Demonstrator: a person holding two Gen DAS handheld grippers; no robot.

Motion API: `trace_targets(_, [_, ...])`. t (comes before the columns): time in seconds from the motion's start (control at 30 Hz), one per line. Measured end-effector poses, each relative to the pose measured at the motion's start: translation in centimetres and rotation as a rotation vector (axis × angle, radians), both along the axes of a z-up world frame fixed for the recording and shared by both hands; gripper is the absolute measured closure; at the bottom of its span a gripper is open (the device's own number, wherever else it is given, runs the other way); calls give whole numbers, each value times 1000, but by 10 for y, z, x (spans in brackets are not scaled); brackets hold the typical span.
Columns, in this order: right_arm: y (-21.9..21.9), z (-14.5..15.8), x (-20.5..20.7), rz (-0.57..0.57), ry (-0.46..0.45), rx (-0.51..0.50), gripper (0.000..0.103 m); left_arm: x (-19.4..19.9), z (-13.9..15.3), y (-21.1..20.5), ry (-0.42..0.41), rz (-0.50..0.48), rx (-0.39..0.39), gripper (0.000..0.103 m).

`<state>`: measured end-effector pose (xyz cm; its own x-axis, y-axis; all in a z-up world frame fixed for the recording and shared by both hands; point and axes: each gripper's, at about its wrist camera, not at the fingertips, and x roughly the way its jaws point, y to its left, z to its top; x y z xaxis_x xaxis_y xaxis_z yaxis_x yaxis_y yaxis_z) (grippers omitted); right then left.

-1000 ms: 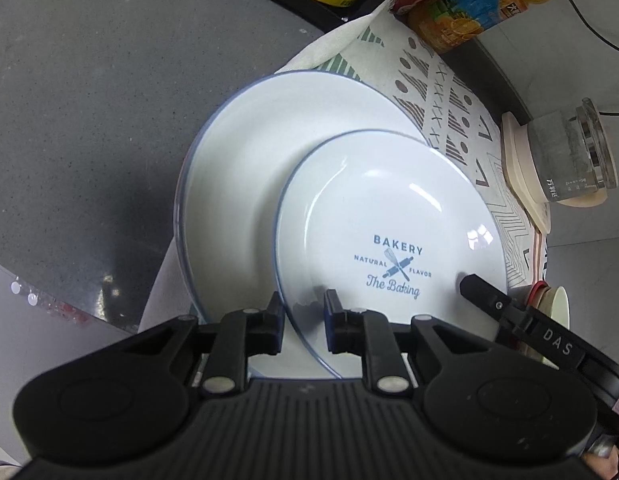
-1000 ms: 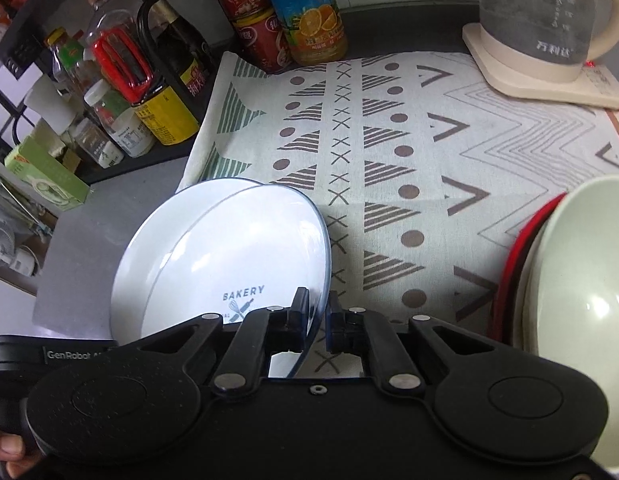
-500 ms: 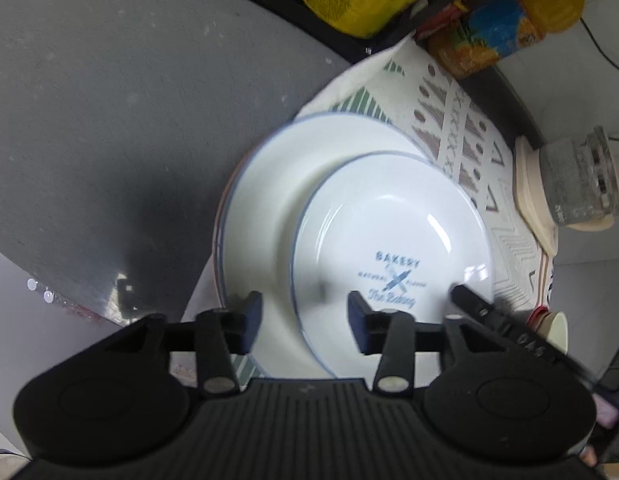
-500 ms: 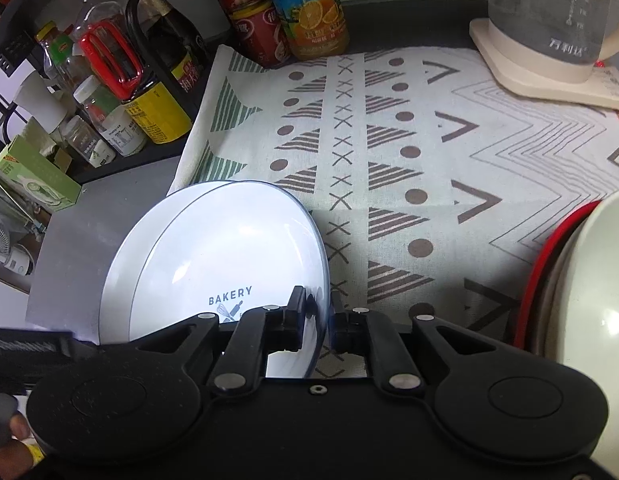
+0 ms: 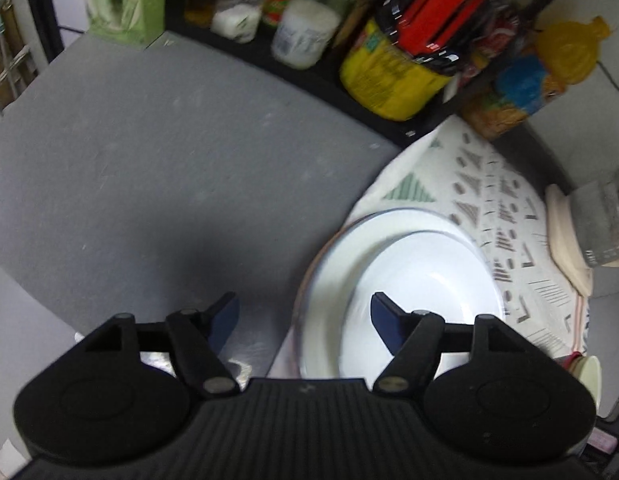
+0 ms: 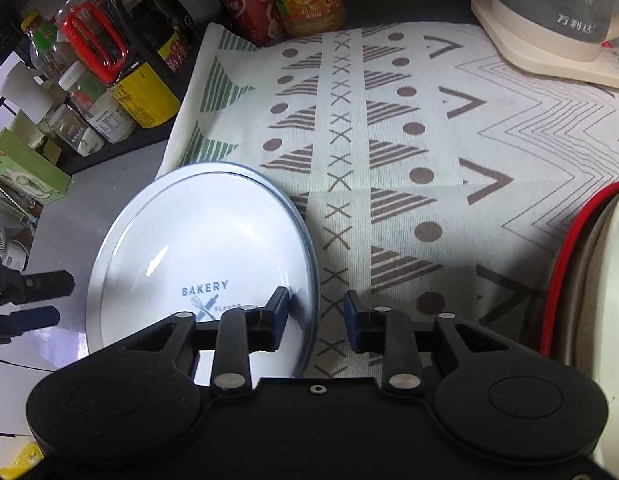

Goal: Organize plates and bowls
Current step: 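Open both grippers to release the 'BAKERY' plate onto the stack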

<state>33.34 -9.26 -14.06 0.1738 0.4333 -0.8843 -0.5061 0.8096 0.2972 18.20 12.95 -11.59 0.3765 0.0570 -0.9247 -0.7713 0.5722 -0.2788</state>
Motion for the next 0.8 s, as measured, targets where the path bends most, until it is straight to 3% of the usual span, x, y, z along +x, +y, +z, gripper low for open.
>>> trace_targets(0.23, [-2,-2,-1,-22,-3,1,63,-5,-18,0,37,1,28,29])
trace_targets(0.37, [-1,-2,-2,-32,-2,-5,63,-2,-23,1,56,-22,48,34])
trace_targets(0.5, [-1,-2,-2,-39,-5,-8,63,-6,-28,5,34,5,-2,44])
trace_targets(0.67, [-1,-3,-2,-48,3,-4,61,-11,-13,10,-51,47,-14,42])
trace_targets(0.8, [0,-5,-2,-49,-1,-7,59,0,-10,6,-84,9,-29,41])
